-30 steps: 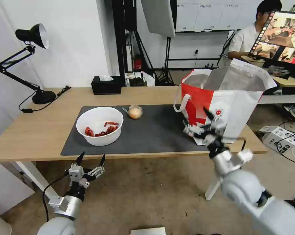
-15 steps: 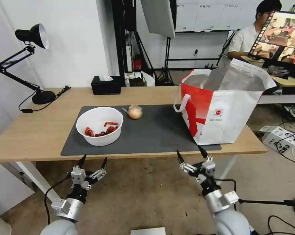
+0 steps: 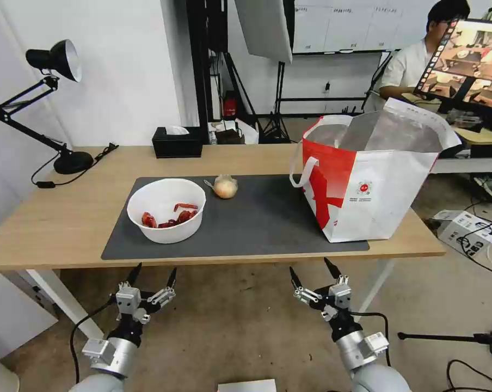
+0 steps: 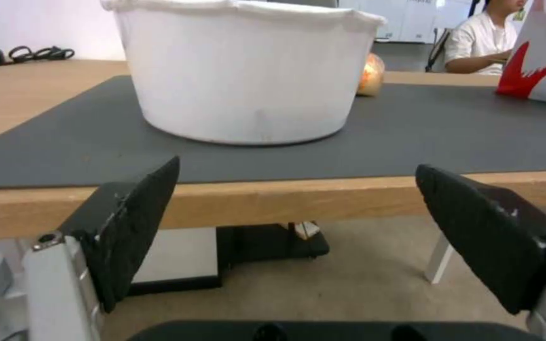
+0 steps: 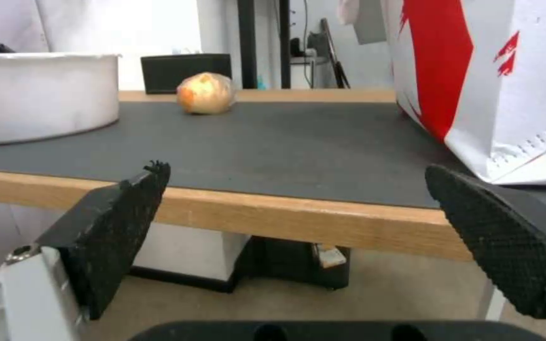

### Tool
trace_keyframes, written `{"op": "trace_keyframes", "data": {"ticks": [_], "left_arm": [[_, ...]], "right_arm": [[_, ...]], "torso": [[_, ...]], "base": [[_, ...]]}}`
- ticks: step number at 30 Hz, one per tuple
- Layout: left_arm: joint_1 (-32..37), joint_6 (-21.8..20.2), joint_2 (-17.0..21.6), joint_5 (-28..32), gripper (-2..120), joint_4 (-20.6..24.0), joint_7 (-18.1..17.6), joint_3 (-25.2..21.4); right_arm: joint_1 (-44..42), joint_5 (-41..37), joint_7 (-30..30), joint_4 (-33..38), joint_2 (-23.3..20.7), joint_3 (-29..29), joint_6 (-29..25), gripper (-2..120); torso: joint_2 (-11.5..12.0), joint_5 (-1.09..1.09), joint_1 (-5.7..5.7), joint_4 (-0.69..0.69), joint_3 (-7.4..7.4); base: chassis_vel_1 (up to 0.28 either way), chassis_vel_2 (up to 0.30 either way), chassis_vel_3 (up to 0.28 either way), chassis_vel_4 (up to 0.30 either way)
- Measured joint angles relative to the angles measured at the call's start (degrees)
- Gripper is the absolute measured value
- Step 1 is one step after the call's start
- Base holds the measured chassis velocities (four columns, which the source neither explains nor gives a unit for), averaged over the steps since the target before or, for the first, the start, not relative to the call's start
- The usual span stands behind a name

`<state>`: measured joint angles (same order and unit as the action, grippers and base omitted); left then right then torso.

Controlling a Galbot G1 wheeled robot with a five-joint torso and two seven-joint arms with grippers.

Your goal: Pick up the trash from the table and place it into the takeout bag.

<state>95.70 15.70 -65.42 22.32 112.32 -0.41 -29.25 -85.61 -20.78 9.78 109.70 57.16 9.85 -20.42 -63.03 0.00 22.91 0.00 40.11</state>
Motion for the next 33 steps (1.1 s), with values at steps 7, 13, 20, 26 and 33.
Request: {"op": "trace_keyframes", "data": {"ticks": [7, 13, 20, 26, 33], "left_arm": [[0.36, 0.54, -0.01, -0.24, 100, -0.17, 0.03, -0.35], [0.23, 0.56, -0.01, -0.4, 100, -0.28, 0.01, -0.18], [0.41, 0.7, -0.57, -0.71, 100, -0.4, 0.01, -0.3], [0.46, 0.75, -0.55, -0.68, 100, -0.42, 0.02, -0.7], [0.5, 0.8, -0.5, -0.39, 100, -0.43, 0.02, -1.15]], "right_arm": [[5.17, -1.96, 0.05, -0.14, -1.39, -2.41, 2.42, 100], [17.08, -7.64, -0.02, -0.11, -4.91, -8.6, 7.06, 100], [35.16, -14.28, -0.97, -4.09, -7.04, -16.79, 10.18, 100], [46.84, -18.23, -1.33, -10.55, -5.8, -22.36, 11.08, 100], [59.92, -20.68, -2.12, -24.02, 1.18, -28.9, 11.19, 100]], "torso": [[0.0, 0.0, 0.0, 0.0, 0.0], [0.0, 0.0, 0.0, -0.01, 0.0], [0.0, -0.01, 0.01, 0.0, 0.01], [0.01, 0.0, 0.01, 0.0, 0.01], [0.01, -0.01, 0.01, 0.0, 0.01]], "base": [[0.0, 0.0, 0.0, 0.0], [0.0, 0.0, 0.0, 0.0], [0.0, 0.0, 0.0, 0.0], [0.0, 0.0, 0.0, 0.0], [0.0, 0.0, 0.0, 0.0]]}}
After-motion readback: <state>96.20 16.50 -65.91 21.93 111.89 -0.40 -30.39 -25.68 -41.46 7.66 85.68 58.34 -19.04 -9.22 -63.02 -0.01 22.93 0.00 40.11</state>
